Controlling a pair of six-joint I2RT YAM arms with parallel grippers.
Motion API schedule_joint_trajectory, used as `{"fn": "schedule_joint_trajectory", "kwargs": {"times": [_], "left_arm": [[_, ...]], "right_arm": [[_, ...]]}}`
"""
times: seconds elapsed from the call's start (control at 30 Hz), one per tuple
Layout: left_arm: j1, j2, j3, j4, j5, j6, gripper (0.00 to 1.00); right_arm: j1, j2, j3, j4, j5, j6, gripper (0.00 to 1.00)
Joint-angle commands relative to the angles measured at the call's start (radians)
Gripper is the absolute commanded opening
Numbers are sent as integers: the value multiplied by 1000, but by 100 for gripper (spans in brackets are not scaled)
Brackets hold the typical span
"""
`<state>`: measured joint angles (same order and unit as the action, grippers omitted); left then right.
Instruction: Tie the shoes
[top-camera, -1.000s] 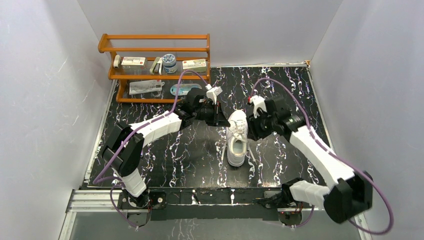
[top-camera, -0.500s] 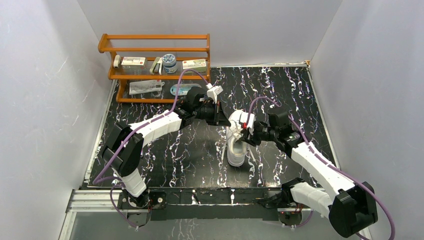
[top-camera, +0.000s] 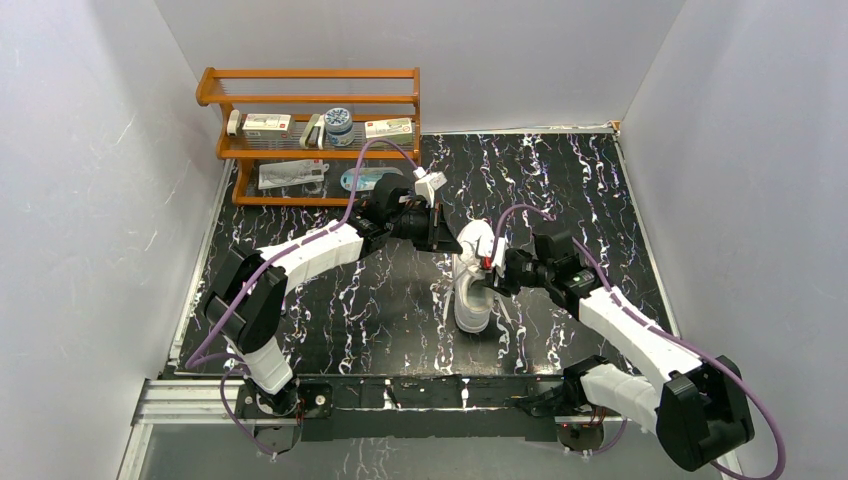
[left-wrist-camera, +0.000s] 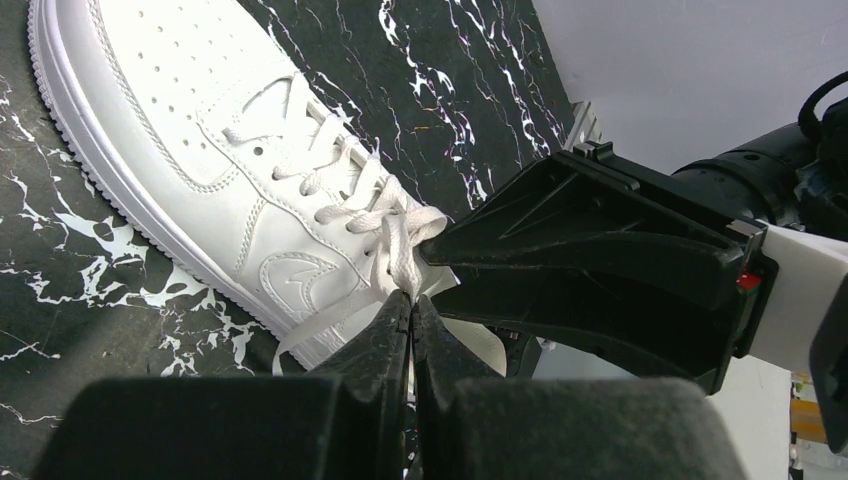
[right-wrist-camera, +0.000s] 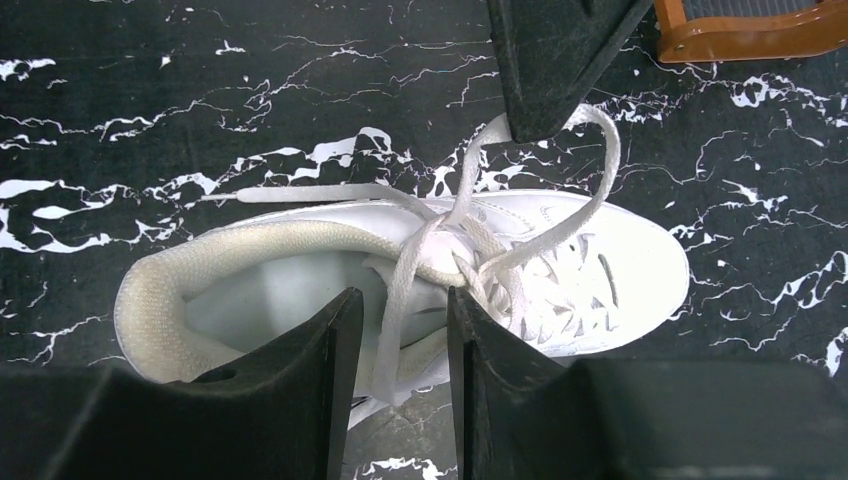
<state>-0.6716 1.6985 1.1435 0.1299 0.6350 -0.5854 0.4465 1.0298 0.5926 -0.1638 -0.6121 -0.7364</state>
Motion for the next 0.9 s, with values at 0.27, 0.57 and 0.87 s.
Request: {"fn": "schedule_joint_trajectory", "kwargs": {"times": [0.27, 0.57, 0.87], "left_arm": [[-5, -75, 37, 1, 18, -6, 0], [-5, -104, 27, 5, 10, -8, 0], [-5, -114, 39, -6, 7, 6, 0]], "right_arm": [[3, -84, -85, 52, 79, -2, 34], [9, -50, -84, 79, 45, 14, 40], [27, -20, -51, 63, 66, 44, 17]]}}
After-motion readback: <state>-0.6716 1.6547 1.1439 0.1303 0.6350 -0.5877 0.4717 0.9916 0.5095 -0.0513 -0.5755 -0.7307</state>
